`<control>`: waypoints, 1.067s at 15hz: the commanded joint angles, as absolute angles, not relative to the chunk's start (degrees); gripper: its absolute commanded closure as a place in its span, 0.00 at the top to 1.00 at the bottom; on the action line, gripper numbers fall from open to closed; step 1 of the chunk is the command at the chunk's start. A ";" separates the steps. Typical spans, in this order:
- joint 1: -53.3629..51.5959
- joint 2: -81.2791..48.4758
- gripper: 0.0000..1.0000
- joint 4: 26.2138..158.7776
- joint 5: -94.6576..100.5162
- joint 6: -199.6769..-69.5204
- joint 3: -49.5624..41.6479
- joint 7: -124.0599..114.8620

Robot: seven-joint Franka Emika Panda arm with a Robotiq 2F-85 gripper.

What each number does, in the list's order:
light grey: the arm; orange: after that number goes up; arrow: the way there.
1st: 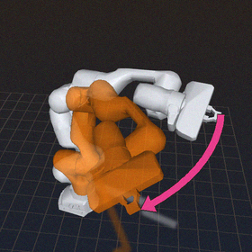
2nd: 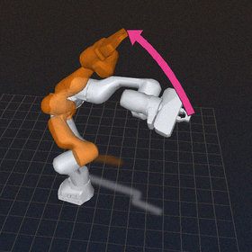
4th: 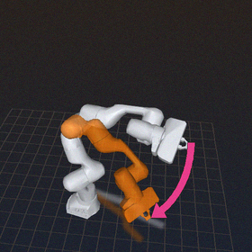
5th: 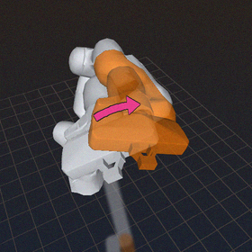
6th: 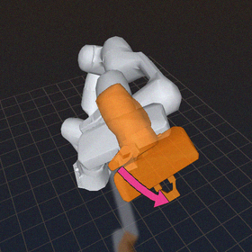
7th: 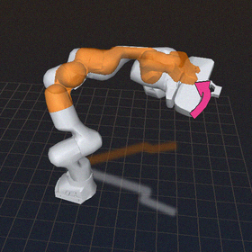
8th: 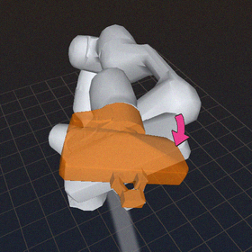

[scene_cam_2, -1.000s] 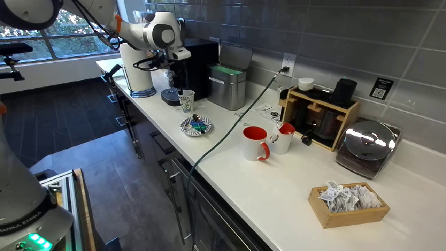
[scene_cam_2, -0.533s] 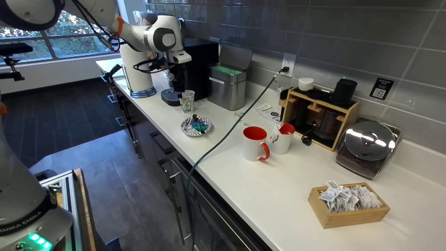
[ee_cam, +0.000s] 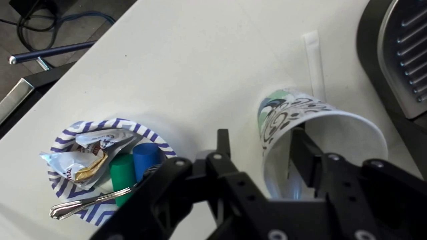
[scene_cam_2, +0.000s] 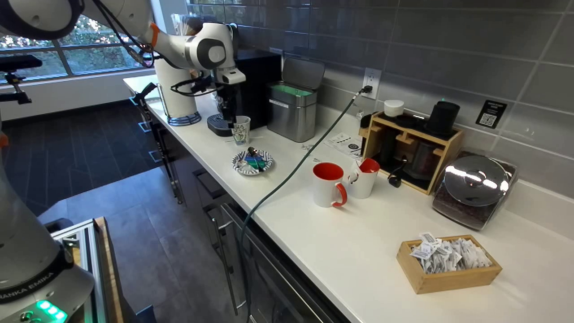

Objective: Move the coffee cup on the left to the right then put the white straw in the cup.

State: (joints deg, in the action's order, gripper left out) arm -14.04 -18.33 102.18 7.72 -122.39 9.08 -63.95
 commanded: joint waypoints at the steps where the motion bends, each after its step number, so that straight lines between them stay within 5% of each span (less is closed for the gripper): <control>1: -15.18 -18.15 0.27 103.39 6.98 -124.60 7.93 -64.46; 5: -15.59 -18.23 0.00 103.51 7.34 -125.20 7.78 -64.59; 16: -13.26 -3.66 0.01 108.07 9.13 -125.78 5.11 -66.58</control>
